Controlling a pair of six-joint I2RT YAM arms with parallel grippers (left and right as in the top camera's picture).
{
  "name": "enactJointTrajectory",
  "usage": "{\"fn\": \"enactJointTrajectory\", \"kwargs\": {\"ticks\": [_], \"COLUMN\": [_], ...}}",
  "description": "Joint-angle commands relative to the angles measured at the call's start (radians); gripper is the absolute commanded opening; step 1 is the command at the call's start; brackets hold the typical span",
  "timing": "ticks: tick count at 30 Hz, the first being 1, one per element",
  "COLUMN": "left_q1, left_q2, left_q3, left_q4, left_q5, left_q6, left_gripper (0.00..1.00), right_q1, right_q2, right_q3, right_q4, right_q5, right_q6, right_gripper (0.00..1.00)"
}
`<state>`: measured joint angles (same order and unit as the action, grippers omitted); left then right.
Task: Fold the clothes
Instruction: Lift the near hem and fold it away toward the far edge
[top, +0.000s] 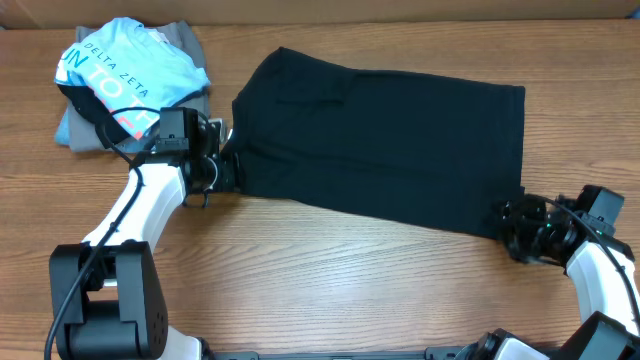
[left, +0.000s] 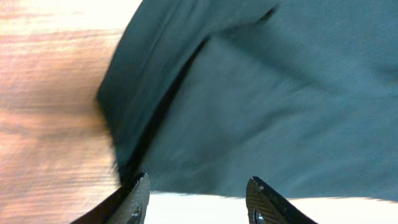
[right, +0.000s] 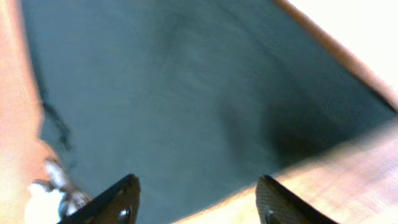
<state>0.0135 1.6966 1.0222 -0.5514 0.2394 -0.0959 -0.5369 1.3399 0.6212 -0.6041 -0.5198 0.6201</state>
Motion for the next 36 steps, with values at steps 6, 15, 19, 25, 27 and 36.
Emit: {"fn": "enactJointTrajectory", "kwargs": {"ticks": [6,15,19,25,27,36], "left_q1": [-0.001,-0.001,0.008,0.050,0.068,0.092], "left_q2": [0.069,0.236,0.237,0.172,0.142,0.062], "left_q3": [0.018,0.018,0.019,0.029,0.029,0.029], "left_q4": [-0.019,0.083,0.076,-0.026,-0.059,-0.184], "left_q5": [-0.191,-0.092,-0.089,-0.091,-0.091,-0.128], "left_q6": [0.051,0.029,0.017,0.013,0.011,0.002], "left_gripper": [0.66,0.39,0.04,0.04,0.04,0.04], "right_q1": [-0.005,-0.004,-0.002,-0.001,0.001,0.047], "right_q2": [0.002,0.002,0.002,0.002,0.002,0.003], "right_q3": [0.021,0.006,0.006,0.006,0.006,-0.052], "right_q4": [-0.173,-0.168,-0.149,-0.131,-0.142,-0.015], "right_q5": [0.268,0.284,0.284,0.272,0.265,0.217], "right_q6": [-0.026,-0.026,-0.029,-0.080,-0.118,-0.163], "right_gripper": [0.82,0.82,0.82,0.82,0.83,0.78]}}
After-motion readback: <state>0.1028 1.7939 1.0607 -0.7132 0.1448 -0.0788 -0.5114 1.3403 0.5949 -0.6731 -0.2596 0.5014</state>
